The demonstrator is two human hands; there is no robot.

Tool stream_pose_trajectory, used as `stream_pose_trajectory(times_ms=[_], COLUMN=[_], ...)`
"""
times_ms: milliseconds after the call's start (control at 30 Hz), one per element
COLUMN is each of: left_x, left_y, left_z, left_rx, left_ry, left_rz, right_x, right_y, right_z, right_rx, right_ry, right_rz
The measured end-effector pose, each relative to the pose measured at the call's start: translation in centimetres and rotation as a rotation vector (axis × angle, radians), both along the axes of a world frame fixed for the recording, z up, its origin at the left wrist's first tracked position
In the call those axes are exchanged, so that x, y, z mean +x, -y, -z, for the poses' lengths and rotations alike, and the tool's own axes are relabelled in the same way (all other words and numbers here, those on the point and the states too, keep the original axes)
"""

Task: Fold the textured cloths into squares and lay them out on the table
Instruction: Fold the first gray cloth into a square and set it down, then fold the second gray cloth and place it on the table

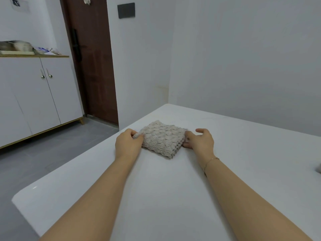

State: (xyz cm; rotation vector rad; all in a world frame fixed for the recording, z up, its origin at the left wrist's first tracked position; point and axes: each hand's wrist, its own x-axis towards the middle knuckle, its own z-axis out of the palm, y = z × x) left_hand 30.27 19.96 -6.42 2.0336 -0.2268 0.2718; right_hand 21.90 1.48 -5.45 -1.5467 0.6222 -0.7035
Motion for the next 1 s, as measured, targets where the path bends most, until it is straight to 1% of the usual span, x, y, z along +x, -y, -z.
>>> stream_pose_trajectory(times_ms=[67,100,167,233,267,333,400,533,667,800,833,1000], left_x=[-0.4,-0.7,-1.9,-3.6,-4.3,-5.8,-7.3,-11.1,-15.6,-19.9,-20.8,-24.0], left_y=[0.1,0.1,0.2,0.4,0.5,0.8,1.1,1.8,3.2,6.4,7.4,12.6], left_z=[0.0,0.0,-0.1,-0.2,-0.3,-0.3,-0.3,-0.3,-0.1,-0.2,-0.2,-0.3], left_rx=[0.054,0.1,0.203,0.319,0.385,0.492,0.529,0.56,0.566,0.541,0.541,0.534], left_ry=[0.023,0.069,0.24,0.427,0.497,0.58,0.597,0.575,0.604,0.625,0.63,0.639], left_rz=[0.003,0.001,0.009,0.07,0.107,0.162,0.195,0.269,0.376,0.491,0.521,0.603], right_x=[-1.3,-1.9,-3.3,-5.1,-6.2,-8.8,-11.7,-16.9,-22.0,-27.0,-28.3,-33.0], right_y=[0.2,0.1,-0.1,-0.2,-0.3,-0.5,-0.6,0.1,1.7,4.7,5.6,9.5], right_z=[0.2,0.2,0.2,0.1,0.0,0.1,0.3,0.7,0.5,0.3,0.3,-0.9], right_rx=[-0.064,-0.09,-0.116,-0.145,-0.169,-0.228,-0.326,-0.55,-0.69,-1.021,-1.07,-1.091], right_ry=[0.014,0.008,-0.006,-0.025,-0.037,-0.06,-0.096,-0.197,-0.226,-0.283,-0.29,-0.297], right_rz=[-0.004,-0.029,-0.102,-0.154,-0.17,-0.184,-0.204,-0.267,-0.227,-0.178,-0.16,-0.075])
